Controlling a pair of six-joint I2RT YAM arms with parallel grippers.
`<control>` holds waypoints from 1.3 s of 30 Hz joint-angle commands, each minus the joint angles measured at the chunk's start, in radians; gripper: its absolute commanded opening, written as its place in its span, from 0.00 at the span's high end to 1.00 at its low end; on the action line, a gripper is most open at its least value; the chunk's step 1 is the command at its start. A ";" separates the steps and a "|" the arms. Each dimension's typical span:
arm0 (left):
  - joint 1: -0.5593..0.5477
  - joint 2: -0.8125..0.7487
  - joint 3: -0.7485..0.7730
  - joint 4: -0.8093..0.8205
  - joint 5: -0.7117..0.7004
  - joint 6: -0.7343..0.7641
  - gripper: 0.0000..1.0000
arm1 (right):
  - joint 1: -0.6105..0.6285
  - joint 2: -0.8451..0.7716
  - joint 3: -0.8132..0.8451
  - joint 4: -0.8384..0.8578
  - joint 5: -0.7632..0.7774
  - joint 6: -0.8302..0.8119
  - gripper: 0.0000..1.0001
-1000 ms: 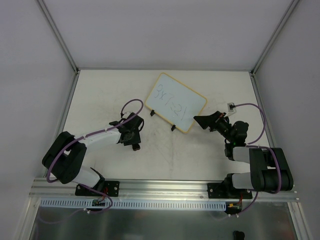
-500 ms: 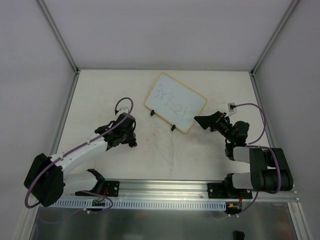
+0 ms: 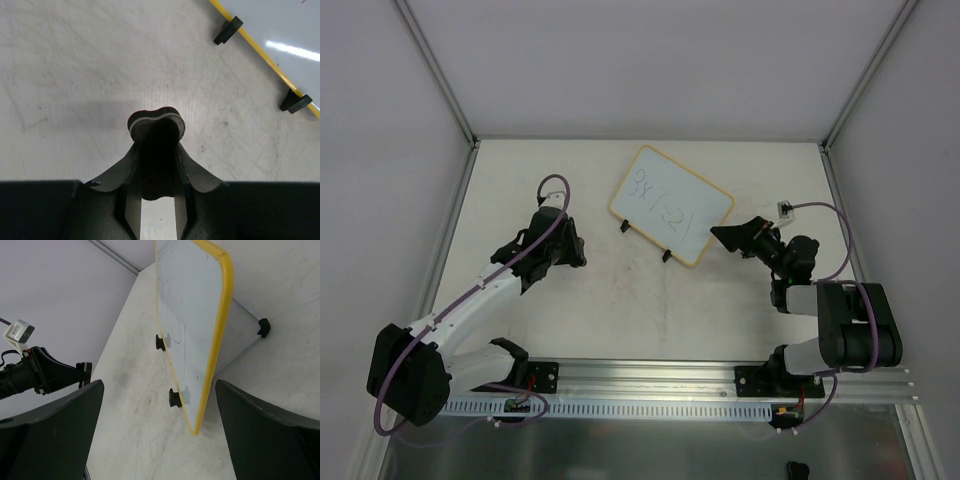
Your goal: Erase the whiteboard
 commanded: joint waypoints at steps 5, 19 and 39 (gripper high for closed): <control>0.081 0.048 0.095 0.196 0.136 0.106 1.00 | -0.006 0.076 0.084 0.064 -0.029 0.005 0.01; 0.136 0.259 0.250 0.330 0.256 0.126 1.00 | -0.028 0.256 0.216 0.114 -0.086 0.037 0.10; 0.152 0.230 0.190 0.422 0.355 0.118 1.00 | -0.012 0.323 0.211 0.231 -0.109 0.022 0.56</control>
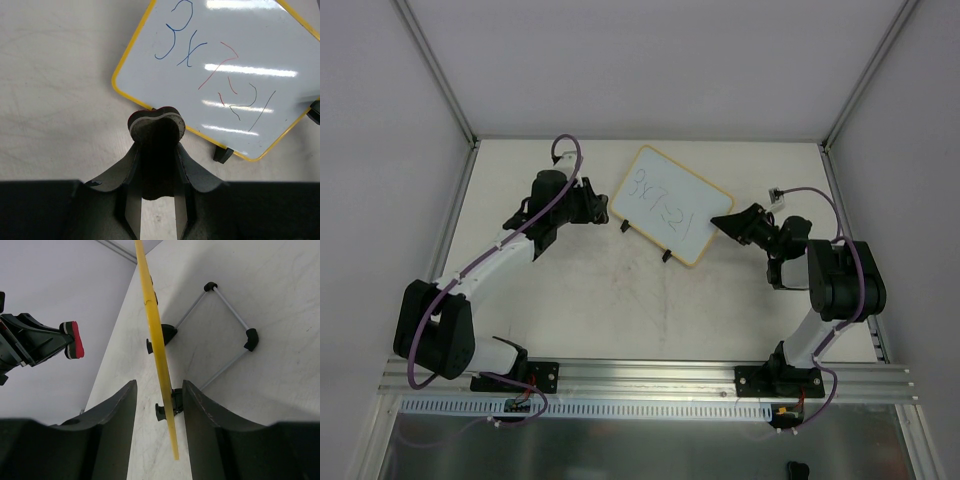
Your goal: Erase the whiteboard
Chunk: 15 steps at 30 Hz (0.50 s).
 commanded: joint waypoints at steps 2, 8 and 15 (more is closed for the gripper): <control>0.012 -0.036 0.015 0.038 0.051 0.008 1.00 | 0.029 0.023 0.012 0.193 -0.010 -0.034 0.57; 0.014 -0.090 0.005 0.015 0.057 0.034 1.00 | 0.038 0.005 -0.019 0.205 0.014 -0.073 0.56; 0.014 -0.081 0.025 0.000 0.045 0.059 1.00 | 0.032 0.039 -0.018 0.219 0.019 -0.064 0.66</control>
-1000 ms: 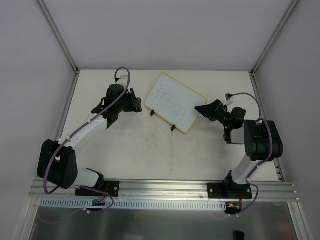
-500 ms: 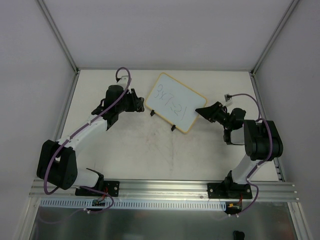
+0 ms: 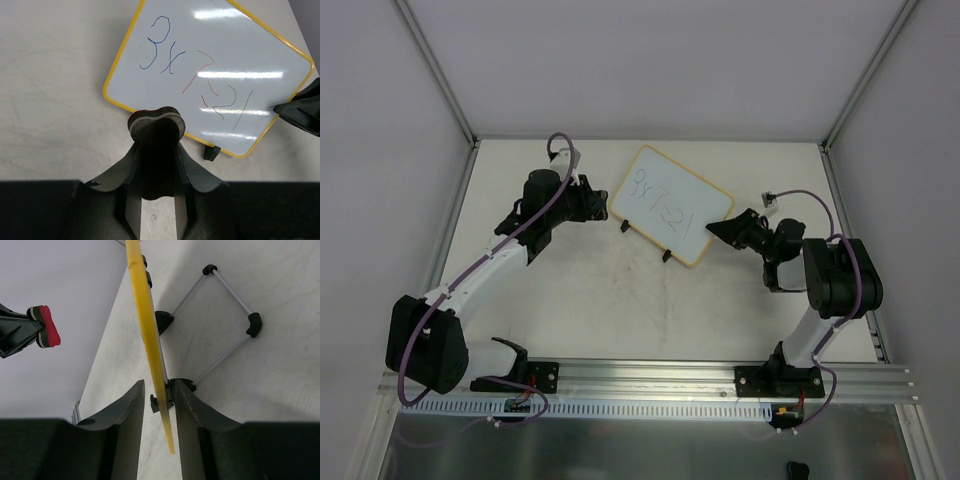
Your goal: Erase the whiteboard
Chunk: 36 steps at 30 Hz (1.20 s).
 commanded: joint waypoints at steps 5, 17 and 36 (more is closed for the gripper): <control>0.014 0.071 0.083 -0.004 0.059 0.023 1.00 | -0.008 0.018 -0.012 0.237 0.018 -0.021 0.75; 0.012 0.267 0.241 -0.017 0.091 0.123 1.00 | -0.007 0.021 -0.019 0.240 0.022 -0.035 0.86; -0.004 0.277 0.250 0.098 0.093 0.233 1.00 | 0.026 -0.012 -0.031 0.236 0.024 -0.118 1.00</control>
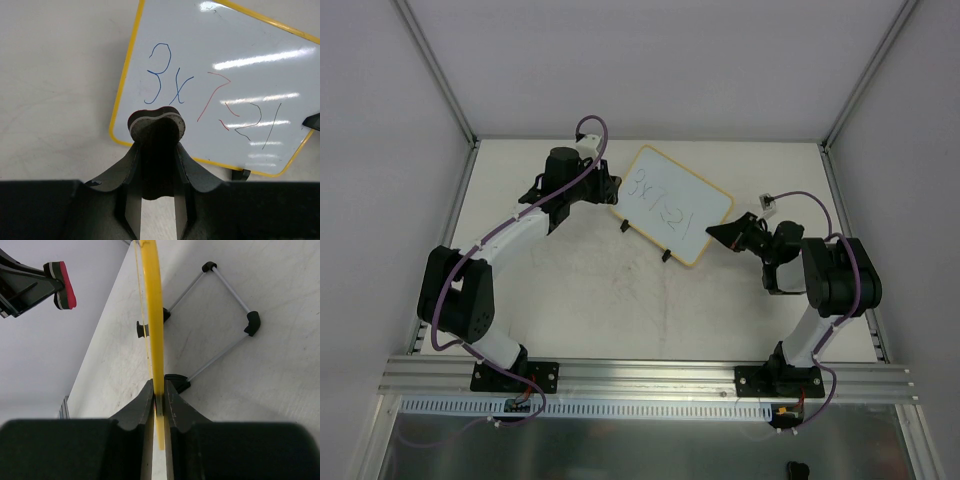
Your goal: Erase the whiteboard
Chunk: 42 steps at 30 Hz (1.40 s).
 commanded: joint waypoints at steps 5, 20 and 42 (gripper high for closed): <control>-0.006 0.010 0.048 0.062 0.032 0.076 1.00 | 0.037 -0.042 -0.033 0.214 0.034 -0.106 1.00; -0.013 0.213 0.151 0.232 0.057 0.119 1.00 | 0.051 -0.063 -0.047 0.217 0.032 -0.132 1.00; -0.049 0.403 0.291 0.334 -0.065 0.246 1.00 | 0.054 -0.056 -0.036 0.217 0.022 -0.123 1.00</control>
